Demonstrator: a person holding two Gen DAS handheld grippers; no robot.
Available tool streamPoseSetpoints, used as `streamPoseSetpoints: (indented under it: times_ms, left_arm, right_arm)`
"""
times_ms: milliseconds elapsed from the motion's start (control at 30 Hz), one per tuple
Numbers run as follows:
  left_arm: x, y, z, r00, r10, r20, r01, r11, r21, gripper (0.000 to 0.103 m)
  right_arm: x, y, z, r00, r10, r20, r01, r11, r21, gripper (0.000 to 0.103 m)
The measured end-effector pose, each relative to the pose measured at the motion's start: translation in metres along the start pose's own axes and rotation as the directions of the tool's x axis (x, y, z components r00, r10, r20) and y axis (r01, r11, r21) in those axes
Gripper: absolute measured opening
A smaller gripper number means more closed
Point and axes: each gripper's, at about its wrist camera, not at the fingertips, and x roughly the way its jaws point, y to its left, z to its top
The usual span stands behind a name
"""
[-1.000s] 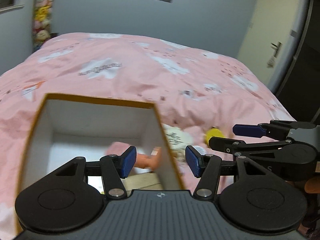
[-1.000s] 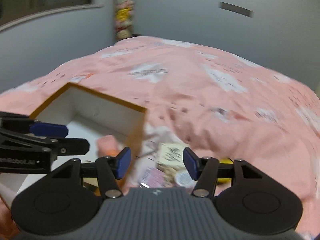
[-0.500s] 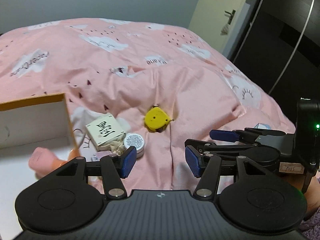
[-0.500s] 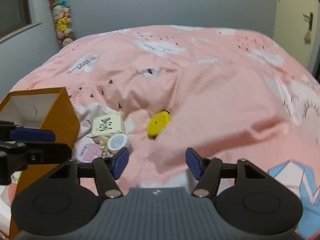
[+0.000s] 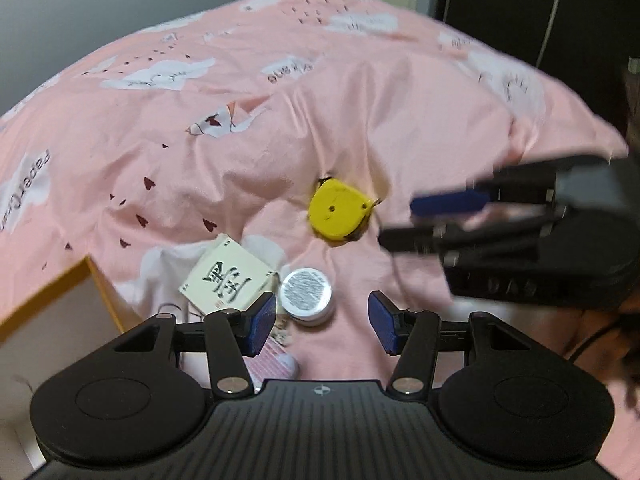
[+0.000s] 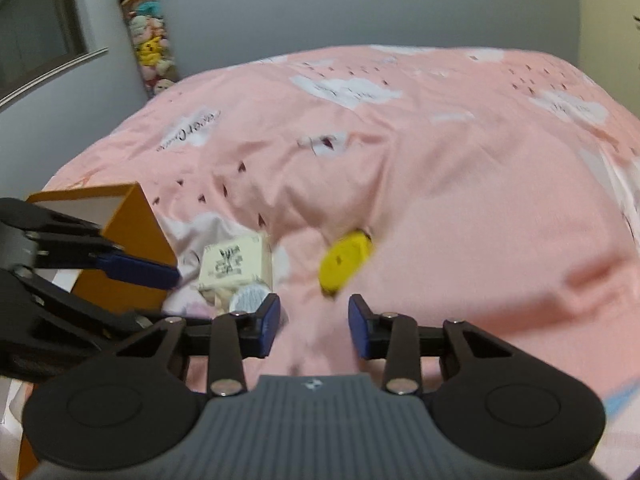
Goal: Organize rigid objects
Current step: 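Move both open tools back toward the tape measure and tin on the bed, then grasp the yellow tape measure with the right tool while the left tool grasps the white round tin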
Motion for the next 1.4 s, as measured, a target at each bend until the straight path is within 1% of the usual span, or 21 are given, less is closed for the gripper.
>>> streamPoseSetpoints:
  times_ms: [100,167,333,500,667,833,900,967,1000,1033,1133,1167,1267,1400]
  left_arm:
    - [0.016,0.006,0.007,0.999,0.007,-0.043,-0.006,1.0,0.019,0.063]
    - [0.025,0.009,0.011,0.998,-0.002,-0.065,0.004,1.0,0.023,0.063]
    - [0.047,0.009,0.018,0.991,-0.017,-0.13,0.02,1.0,0.02,0.063]
    - [0.066,0.01,0.025,0.979,-0.014,-0.203,0.014,1.0,-0.003,0.063]
    - [0.081,0.009,0.028,0.962,-0.014,-0.273,0.014,1.0,-0.001,0.063]
    - [0.083,0.009,0.03,0.961,-0.005,-0.276,0.004,1.0,-0.001,0.052]
    - [0.082,0.009,0.03,0.961,-0.016,-0.277,0.015,1.0,-0.006,0.048]
    - [0.082,0.008,0.03,0.963,-0.009,-0.27,0.01,1.0,0.001,0.048]
    - [0.081,0.008,0.031,0.965,-0.006,-0.264,0.007,1.0,0.003,0.047]
    - [0.079,0.006,0.029,0.966,-0.003,-0.258,0.004,1.0,0.004,0.047]
    - [0.072,0.004,0.025,0.972,-0.005,-0.236,0.005,1.0,0.0,0.047]
    - [0.069,0.004,0.024,0.973,-0.006,-0.229,0.005,1.0,-0.004,0.047]
    - [0.063,0.004,0.021,0.98,-0.002,-0.201,-0.001,1.0,-0.011,0.047]
    - [0.045,0.003,0.02,0.989,-0.008,-0.15,0.004,1.0,-0.024,0.047]
  right_arm:
    - [0.013,-0.002,0.016,1.0,-0.013,0.008,0.013,1.0,-0.026,0.037]
    - [0.023,-0.007,0.023,1.0,-0.014,0.0,0.014,1.0,-0.028,0.037]
    - [0.056,-0.024,0.029,0.998,-0.017,-0.054,0.018,1.0,0.01,0.035]
    - [0.078,-0.033,0.025,0.995,-0.029,-0.094,0.031,0.999,0.014,0.037]
    - [0.092,-0.039,0.026,0.992,0.014,-0.123,-0.009,0.999,0.039,0.043]
    - [0.106,-0.045,0.025,0.986,0.058,-0.158,-0.046,0.996,0.078,0.044]
    - [0.112,-0.045,0.024,0.982,0.074,-0.176,-0.06,0.995,0.081,0.044]
    - [0.114,-0.042,0.022,0.979,0.073,-0.189,-0.06,0.995,0.077,0.045]
    - [0.114,-0.039,0.021,0.98,0.067,-0.186,-0.055,0.996,0.065,0.043]
    - [0.112,-0.038,0.021,0.982,0.062,-0.179,-0.052,0.997,0.058,0.035]
    - [0.103,-0.038,0.018,0.987,0.063,-0.149,-0.053,0.996,0.071,0.034]
    - [0.101,-0.037,0.017,0.988,0.062,-0.142,-0.052,0.996,0.073,0.031]
    - [0.091,-0.036,0.014,0.991,0.069,-0.114,-0.06,0.995,0.086,0.028]
    - [0.076,-0.032,0.011,0.993,0.072,-0.091,-0.064,0.994,0.086,0.022]
